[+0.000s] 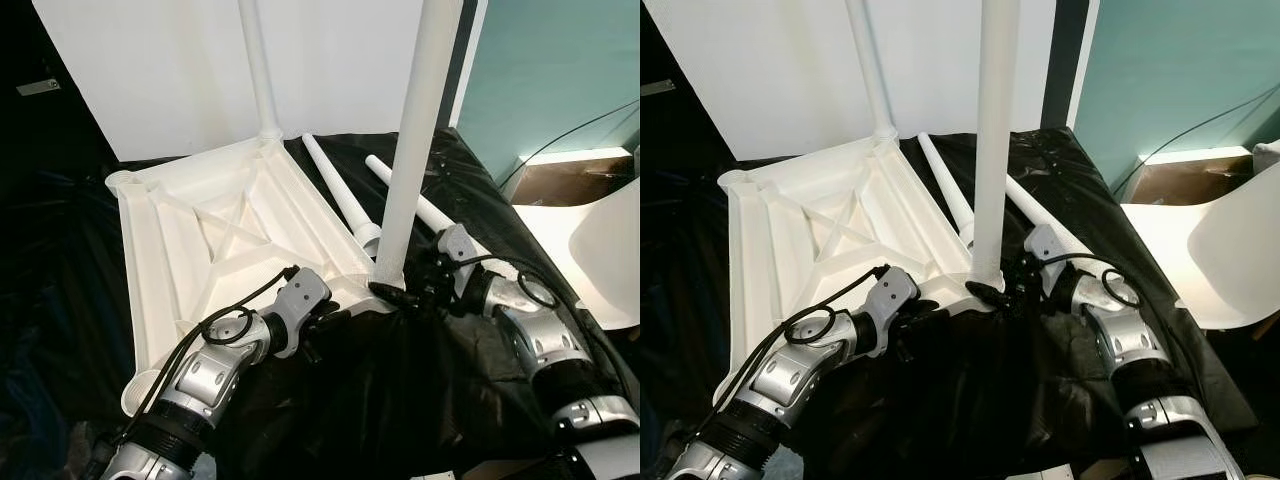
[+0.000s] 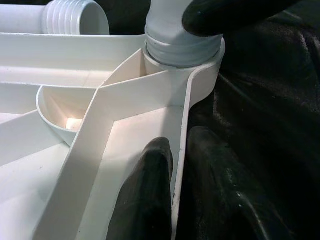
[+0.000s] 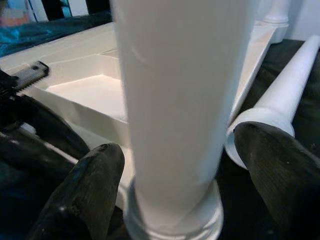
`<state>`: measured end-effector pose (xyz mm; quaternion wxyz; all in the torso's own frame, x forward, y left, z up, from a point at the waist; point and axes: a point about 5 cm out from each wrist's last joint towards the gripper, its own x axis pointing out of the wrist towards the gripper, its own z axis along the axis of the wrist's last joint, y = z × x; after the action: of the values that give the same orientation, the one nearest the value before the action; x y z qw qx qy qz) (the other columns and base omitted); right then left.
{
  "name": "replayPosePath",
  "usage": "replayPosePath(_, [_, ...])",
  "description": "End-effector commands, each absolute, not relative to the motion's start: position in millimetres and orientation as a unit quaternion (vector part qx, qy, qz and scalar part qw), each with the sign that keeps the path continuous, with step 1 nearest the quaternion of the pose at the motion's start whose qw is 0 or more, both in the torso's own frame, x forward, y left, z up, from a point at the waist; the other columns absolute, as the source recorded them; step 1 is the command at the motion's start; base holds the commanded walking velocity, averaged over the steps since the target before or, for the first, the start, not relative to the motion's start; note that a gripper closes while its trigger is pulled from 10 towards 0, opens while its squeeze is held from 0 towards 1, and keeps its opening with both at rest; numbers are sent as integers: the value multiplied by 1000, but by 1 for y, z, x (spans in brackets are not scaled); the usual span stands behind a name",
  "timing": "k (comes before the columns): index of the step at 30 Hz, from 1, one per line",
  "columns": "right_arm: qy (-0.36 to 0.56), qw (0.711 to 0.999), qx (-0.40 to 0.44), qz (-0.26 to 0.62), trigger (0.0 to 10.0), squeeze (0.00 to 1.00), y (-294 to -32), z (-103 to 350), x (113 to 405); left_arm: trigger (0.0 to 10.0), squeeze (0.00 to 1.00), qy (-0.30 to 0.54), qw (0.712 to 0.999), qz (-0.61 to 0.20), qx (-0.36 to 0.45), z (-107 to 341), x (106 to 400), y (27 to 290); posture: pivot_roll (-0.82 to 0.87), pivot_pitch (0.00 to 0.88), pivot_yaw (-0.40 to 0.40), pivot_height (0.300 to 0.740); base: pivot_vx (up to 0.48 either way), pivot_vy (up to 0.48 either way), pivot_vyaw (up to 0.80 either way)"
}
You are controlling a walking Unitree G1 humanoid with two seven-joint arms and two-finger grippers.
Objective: Building children table
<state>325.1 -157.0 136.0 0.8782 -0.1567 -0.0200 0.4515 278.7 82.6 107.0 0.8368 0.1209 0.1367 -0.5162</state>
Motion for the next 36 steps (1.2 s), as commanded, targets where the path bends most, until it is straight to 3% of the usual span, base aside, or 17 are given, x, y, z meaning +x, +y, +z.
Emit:
replayPosePath(1, [-18,873,-166,458,10000,0,-154,134,327,10000,0,189,816,-534,115,87,269,88,48,0,44,740,0,0,0])
replayPosePath(6, [-18,862,-167,478,10000,0,-149,133,330,10000,0,189,818,-531,113,87,269,88,54,0,42,740,0,0,0])
replayPosePath(7, [-20,862,-166,479,1961,0,-147,133,331,10000,0,188,818,-531,113,88,270,87,52,0,40,740,0,0,0])
replayPosePath(10, [-21,862,-165,479,1961,0,-146,133,332,10000,0,188,818,-531,113,87,270,87,52,0,40,740,0,0,0])
replayPosePath(11, [-24,862,-162,480,0,0,-143,132,333,10000,0,187,819,-530,113,88,271,87,54,0,38,740,0,0,0])
replayPosePath(15, [-24,866,-148,477,0,0,-139,128,332,10000,0,186,820,-530,113,89,271,86,53,0,37,740,0,0,0])
replayPosePath(20, [-16,922,-88,376,0,0,-131,102,317,10000,0,187,821,-527,112,88,271,88,52,0,31,740,0,0,0])
replayPosePath(21, [-16,922,-88,376,0,0,-131,102,317,10000,0,187,821,-527,112,88,271,88,52,0,31,740,0,0,0])
replayPosePath(25, [-79,980,-32,178,0,0,-128,99,304,10000,0,186,820,-530,112,88,270,87,46,0,43,740,0,0,0])
replayPosePath(32, [-99,981,-19,165,0,0,-113,102,302,10000,0,187,816,-534,116,89,271,87,39,0,50,740,0,0,0])
replayPosePath(33, [-95,980,-18,176,588,0,-112,102,304,10000,0,186,816,-534,115,90,272,87,39,0,50,740,0,0,0])
replayPosePath(34, [-87,975,-12,202,10000,0,-109,102,303,10000,0,185,817,-534,116,90,272,87,39,0,50,740,0,0,0])
replayPosePath(36, [-80,970,-5,230,10000,0,-105,103,301,10000,0,184,817,-534,117,90,273,87,38,0,51,740,0,0,0])
